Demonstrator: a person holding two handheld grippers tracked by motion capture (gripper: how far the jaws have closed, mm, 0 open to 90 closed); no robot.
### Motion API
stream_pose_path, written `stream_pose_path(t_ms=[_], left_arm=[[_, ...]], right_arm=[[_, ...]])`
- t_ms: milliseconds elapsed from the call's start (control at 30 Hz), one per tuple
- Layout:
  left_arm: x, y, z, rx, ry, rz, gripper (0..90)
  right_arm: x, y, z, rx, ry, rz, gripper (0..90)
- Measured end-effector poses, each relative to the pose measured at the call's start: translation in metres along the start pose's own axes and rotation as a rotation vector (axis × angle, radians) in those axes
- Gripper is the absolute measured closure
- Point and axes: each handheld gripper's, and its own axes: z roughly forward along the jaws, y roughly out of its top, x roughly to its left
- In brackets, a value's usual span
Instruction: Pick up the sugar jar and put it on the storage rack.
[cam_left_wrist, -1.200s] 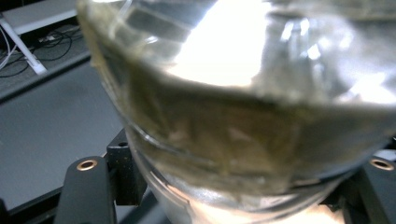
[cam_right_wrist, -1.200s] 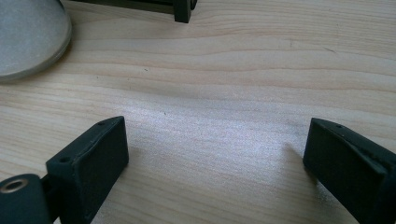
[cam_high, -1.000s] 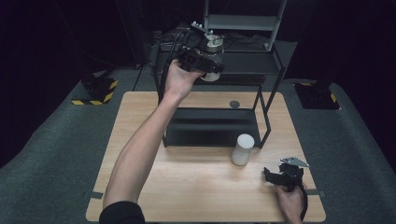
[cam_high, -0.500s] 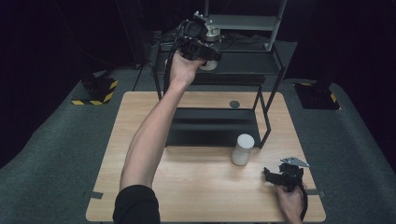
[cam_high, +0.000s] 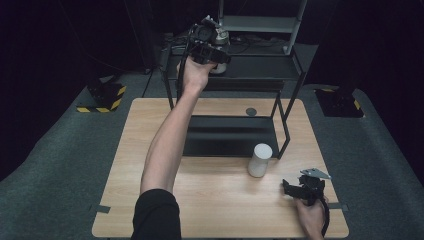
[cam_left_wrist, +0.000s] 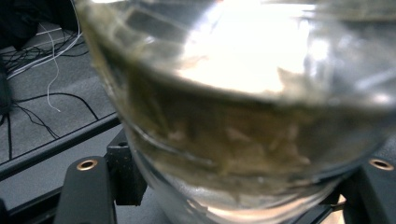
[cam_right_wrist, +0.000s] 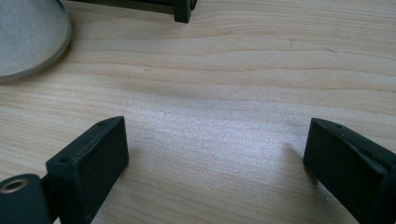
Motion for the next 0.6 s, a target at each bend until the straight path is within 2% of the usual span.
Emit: stream_pose_path(t_ms=[233,600], left_arm=[[-0.0029,-0.0051,0.0010,-0.010,0.016,0.012,30.6],[-0.0020,-0.0085,0.0056,-0.005,0.016,0.011,30.6]], right_arm=[[0.0000,0.0000,0.0000,0.000,0.000,0.000,5.8],[0.0000,0.0000,0.0000,0.000,0.000,0.000,5.8]])
